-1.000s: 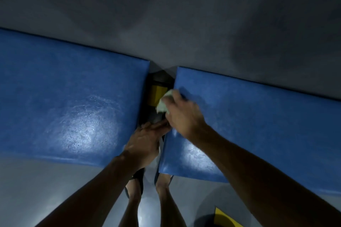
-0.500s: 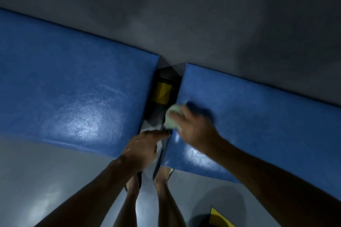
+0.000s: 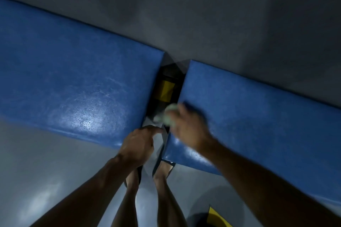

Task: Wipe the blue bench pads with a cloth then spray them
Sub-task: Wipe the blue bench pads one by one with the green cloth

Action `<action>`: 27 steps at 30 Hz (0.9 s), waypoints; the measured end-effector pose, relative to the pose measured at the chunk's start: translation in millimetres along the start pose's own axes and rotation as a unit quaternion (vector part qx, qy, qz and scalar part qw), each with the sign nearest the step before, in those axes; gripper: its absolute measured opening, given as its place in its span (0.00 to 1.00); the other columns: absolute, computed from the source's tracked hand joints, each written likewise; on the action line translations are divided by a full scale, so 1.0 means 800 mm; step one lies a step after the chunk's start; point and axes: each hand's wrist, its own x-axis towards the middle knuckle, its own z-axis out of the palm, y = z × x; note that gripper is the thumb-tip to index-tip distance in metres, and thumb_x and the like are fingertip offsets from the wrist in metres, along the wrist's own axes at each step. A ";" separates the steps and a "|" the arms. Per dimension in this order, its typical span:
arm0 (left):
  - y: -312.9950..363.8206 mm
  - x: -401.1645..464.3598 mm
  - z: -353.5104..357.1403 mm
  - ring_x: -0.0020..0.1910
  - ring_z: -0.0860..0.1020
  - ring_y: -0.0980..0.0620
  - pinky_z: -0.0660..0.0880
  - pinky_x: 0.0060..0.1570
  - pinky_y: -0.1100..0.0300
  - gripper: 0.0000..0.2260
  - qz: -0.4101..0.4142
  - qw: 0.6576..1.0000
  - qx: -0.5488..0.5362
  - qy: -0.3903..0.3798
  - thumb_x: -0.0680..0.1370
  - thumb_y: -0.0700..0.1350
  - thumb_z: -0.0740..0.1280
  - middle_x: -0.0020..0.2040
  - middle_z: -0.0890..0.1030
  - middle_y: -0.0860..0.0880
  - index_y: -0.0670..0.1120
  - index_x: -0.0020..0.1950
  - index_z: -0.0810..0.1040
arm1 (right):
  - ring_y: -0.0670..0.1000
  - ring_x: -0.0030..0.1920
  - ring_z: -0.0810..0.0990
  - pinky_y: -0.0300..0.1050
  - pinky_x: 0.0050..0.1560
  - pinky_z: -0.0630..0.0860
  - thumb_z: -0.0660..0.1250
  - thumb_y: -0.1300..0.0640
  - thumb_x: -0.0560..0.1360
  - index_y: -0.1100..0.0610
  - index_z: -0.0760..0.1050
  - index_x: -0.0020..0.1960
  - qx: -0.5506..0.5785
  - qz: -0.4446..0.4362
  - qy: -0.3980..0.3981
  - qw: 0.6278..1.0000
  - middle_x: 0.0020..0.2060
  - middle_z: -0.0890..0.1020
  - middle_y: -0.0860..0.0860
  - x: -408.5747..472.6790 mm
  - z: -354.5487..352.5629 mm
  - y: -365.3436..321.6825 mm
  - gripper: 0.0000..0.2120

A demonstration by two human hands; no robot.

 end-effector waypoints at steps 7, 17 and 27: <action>-0.018 -0.015 0.001 0.49 0.81 0.54 0.72 0.45 0.63 0.19 -0.040 0.999 -0.002 -0.008 0.75 0.37 0.60 0.55 0.82 0.56 0.56 0.57 0.80 | 0.54 0.38 0.79 0.43 0.28 0.73 0.65 0.51 0.69 0.49 0.79 0.54 -0.051 -0.202 -0.012 0.978 0.48 0.79 0.52 -0.021 -0.005 0.014 0.14; -0.018 -0.007 0.000 0.48 0.81 0.51 0.76 0.49 0.57 0.21 -0.054 0.998 -0.015 0.021 0.73 0.37 0.60 0.51 0.83 0.53 0.58 0.59 0.79 | 0.55 0.37 0.81 0.45 0.31 0.78 0.72 0.54 0.67 0.49 0.77 0.61 0.007 -0.043 0.084 0.996 0.56 0.79 0.54 -0.038 0.015 0.000 0.22; -0.011 -0.020 -0.016 0.48 0.81 0.55 0.77 0.50 0.58 0.21 -0.061 0.998 -0.007 0.006 0.74 0.36 0.60 0.56 0.83 0.55 0.59 0.58 0.79 | 0.49 0.37 0.79 0.45 0.43 0.76 0.62 0.52 0.69 0.41 0.75 0.62 -0.059 -0.236 0.032 0.969 0.50 0.75 0.48 -0.121 0.003 0.048 0.22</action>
